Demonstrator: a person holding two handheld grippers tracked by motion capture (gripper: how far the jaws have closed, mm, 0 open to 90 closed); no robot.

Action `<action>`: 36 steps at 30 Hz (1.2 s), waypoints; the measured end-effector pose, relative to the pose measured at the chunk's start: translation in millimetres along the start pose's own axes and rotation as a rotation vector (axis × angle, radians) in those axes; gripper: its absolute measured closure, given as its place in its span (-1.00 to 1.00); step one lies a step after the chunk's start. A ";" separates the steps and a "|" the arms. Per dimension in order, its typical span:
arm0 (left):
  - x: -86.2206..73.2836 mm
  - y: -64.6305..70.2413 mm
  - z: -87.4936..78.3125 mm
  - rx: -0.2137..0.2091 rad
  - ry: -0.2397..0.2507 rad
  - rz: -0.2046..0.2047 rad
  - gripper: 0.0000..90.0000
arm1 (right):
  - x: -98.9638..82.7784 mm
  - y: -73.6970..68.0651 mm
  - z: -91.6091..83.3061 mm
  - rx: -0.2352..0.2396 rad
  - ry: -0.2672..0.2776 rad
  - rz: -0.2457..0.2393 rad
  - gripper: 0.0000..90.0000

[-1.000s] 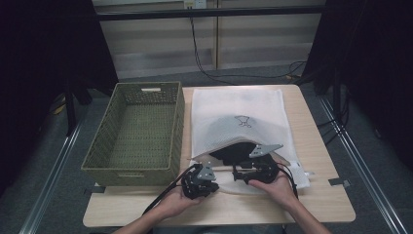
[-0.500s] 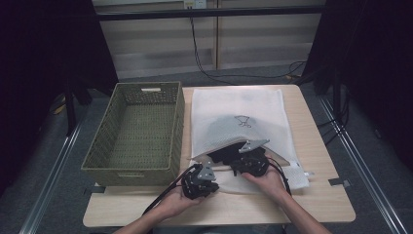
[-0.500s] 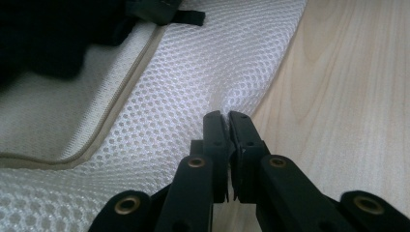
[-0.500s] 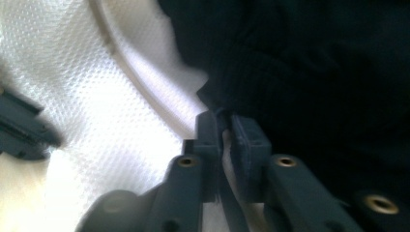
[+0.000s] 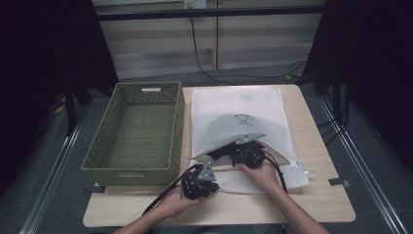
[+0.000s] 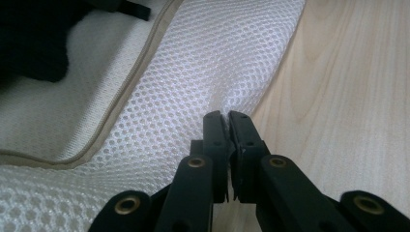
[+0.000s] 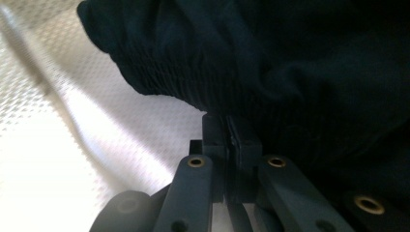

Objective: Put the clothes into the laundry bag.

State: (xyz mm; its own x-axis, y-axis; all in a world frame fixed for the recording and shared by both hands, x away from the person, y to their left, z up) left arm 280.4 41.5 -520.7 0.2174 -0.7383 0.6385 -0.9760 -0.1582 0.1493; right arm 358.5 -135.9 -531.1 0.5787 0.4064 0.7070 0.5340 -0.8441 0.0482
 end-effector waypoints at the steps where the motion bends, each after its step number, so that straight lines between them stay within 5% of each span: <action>1: 0.0 0.0 0.0 0.000 0.000 0.000 0.93 | 0.0 0.0 0.0 0.000 0.000 0.000 0.93; 20: -0.1 -0.2 -0.2 -0.001 -0.002 0.006 0.93 | 22.6 15.8 18.1 -0.133 0.080 0.033 0.91; 29: -0.3 -0.2 -0.1 -0.005 0.003 0.006 0.93 | 17.2 9.8 10.4 -0.058 0.070 0.048 0.48; 30: -0.4 -0.3 -0.2 -0.004 0.001 0.005 0.93 | 16.1 7.3 2.9 -0.017 0.087 0.061 0.37; 36: -0.5 -0.5 0.2 -0.004 0.007 0.004 0.92 | 13.6 3.3 -18.4 0.026 0.113 0.039 0.23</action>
State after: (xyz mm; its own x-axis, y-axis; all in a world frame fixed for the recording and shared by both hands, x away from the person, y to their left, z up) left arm 280.8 41.9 -521.3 0.2137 -0.7342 0.6445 -0.9768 -0.1529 0.1497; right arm 356.8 -139.6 -508.3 0.5275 0.3301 0.7828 0.5292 -0.8485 0.0013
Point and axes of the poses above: each handheld gripper's, and its own axes: z roughly forward along the jaws, x roughly out of its top, y roughly to its right, the point moved 4 cm from there along z, roughly forward along the jaws, and after that the axes turned 10 degrees about -x, right-handed, at the moved point
